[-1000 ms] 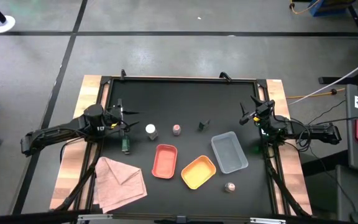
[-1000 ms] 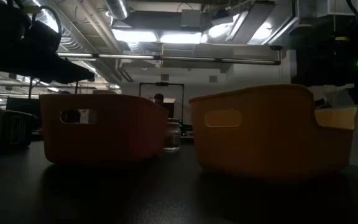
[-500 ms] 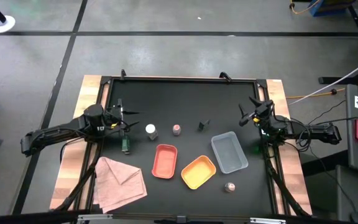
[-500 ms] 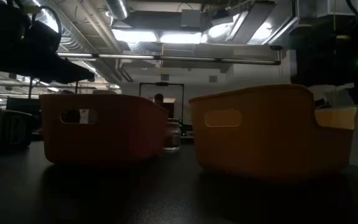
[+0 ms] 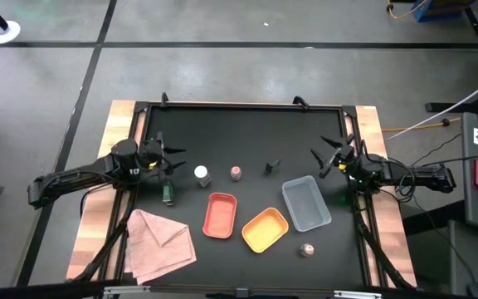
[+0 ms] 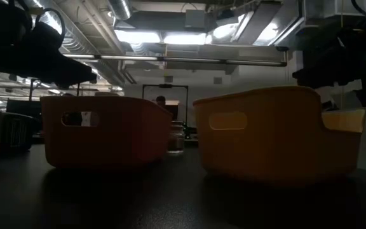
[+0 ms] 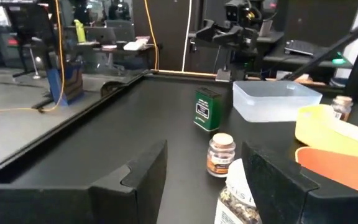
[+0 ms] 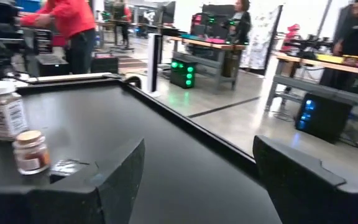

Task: Sort spices by type
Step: Put the right black spice can into the yellow bin

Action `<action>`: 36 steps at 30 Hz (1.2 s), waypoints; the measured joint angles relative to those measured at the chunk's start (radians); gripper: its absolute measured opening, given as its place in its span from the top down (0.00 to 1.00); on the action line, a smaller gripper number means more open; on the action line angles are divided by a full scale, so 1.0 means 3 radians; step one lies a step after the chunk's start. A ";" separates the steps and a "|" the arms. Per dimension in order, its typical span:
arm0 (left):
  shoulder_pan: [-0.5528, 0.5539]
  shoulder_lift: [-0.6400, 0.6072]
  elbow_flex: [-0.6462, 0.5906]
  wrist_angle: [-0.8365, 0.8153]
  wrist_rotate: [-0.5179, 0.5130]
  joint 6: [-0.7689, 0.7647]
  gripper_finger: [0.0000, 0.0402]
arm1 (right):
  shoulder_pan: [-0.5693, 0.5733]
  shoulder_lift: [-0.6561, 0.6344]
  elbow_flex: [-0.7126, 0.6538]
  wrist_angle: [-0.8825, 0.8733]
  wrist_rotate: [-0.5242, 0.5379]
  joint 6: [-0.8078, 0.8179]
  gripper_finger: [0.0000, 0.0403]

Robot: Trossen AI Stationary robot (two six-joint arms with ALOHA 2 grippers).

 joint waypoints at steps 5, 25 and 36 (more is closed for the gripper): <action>0.0000 0.0000 0.0000 0.0003 -0.0018 -0.0059 0.51 | 0.0001 0.0000 0.0000 -0.0003 -0.0007 0.0000 0.26; 0.0000 0.0000 0.0000 0.0008 -0.0022 -0.0122 0.51 | 0.0001 0.0014 0.0061 0.0449 -0.0984 0.0312 0.26; 0.0000 0.0000 0.0000 0.0009 -0.0185 -0.0145 0.51 | 0.0001 0.0706 0.0840 -0.0112 -0.1031 0.0065 0.26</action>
